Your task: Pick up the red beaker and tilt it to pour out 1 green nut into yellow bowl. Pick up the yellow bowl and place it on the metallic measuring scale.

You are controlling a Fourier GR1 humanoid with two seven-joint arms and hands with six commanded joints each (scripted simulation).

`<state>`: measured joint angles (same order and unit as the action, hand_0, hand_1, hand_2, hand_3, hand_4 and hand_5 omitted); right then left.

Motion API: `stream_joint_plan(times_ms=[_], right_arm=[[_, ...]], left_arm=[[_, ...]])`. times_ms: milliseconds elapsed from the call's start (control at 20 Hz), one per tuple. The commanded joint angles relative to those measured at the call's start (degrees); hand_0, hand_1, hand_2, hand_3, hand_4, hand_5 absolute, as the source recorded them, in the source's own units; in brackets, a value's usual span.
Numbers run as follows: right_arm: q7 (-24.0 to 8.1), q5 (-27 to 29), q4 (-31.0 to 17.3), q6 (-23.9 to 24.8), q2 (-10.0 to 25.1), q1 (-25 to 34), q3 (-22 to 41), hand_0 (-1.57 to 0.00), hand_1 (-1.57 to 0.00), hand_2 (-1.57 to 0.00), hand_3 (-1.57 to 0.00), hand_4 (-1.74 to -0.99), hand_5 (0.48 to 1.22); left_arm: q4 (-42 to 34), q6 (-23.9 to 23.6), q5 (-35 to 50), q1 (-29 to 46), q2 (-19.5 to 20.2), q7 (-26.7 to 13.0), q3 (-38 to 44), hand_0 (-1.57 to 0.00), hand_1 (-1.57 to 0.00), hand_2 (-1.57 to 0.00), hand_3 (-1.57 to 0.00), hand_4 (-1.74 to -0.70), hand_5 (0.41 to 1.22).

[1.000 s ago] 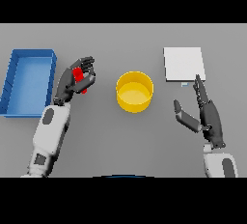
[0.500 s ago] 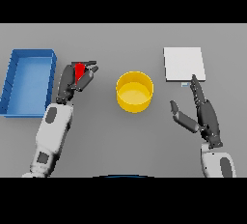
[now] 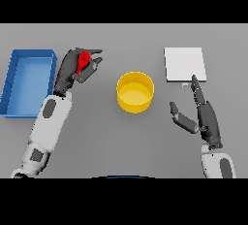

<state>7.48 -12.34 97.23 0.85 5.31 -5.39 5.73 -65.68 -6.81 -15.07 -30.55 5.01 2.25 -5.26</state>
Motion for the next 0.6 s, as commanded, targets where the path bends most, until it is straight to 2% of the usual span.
stream_joint_plan(times_ms=[0, 100, 300, 350, 500, 550], right_arm=[[-0.45, -0.33, 0.40, 0.29, -0.20, -0.20, 0.18, 0.00, 0.00, 0.00, 0.00, -1.245, 0.688], [-0.80, -0.68, 0.86, 0.42, -0.51, -0.61, 0.57, 0.00, 0.00, 0.00, 0.00, -1.243, 0.694], [-2.05, -0.29, 1.90, -0.12, 0.00, -0.94, 0.48, 0.00, 0.00, 0.00, 0.00, -1.243, 0.710], [-2.20, -0.37, 1.37, -0.05, -0.07, -0.86, 0.41, 0.00, 0.00, 0.00, 0.00, -1.248, 0.711], [-1.43, -0.38, 2.63, -0.17, 0.16, -1.49, 0.53, 0.00, 0.00, 0.00, 0.00, -1.260, 0.719], [-2.08, -0.18, 2.15, -0.33, -0.17, -0.97, 0.66, 0.00, 0.00, 0.00, 0.00, -1.266, 0.720]], left_arm=[[-0.35, 1.20, -2.72, -0.68, 1.34, -1.69, -2.80, -1.56, -1.56, -1.56, -1.56, -1.73, 1.119], [-0.94, 2.55, -5.27, -1.46, 2.75, -3.83, -5.91, -1.56, -1.56, -1.56, -1.56, -1.73, 1.119], [-0.91, 3.35, -6.68, -2.44, 3.82, -5.14, -8.54, -1.56, -1.56, -1.56, -1.56, -1.73, 1.113], [-0.52, 3.47, -8.78, -3.71, 4.56, -6.62, -10.22, -1.56, -1.56, -1.56, -1.56, -1.73, 1.112], [0.82, 5.06, -15.86, -7.55, 7.87, -7.60, -16.30, -1.57, -1.57, -1.57, -1.57, -1.74, 1.123], [2.16, 5.73, -18.42, -9.51, 8.78, -7.36, -18.54, -1.57, -1.57, -1.57, -1.57, -1.74, 1.137]])
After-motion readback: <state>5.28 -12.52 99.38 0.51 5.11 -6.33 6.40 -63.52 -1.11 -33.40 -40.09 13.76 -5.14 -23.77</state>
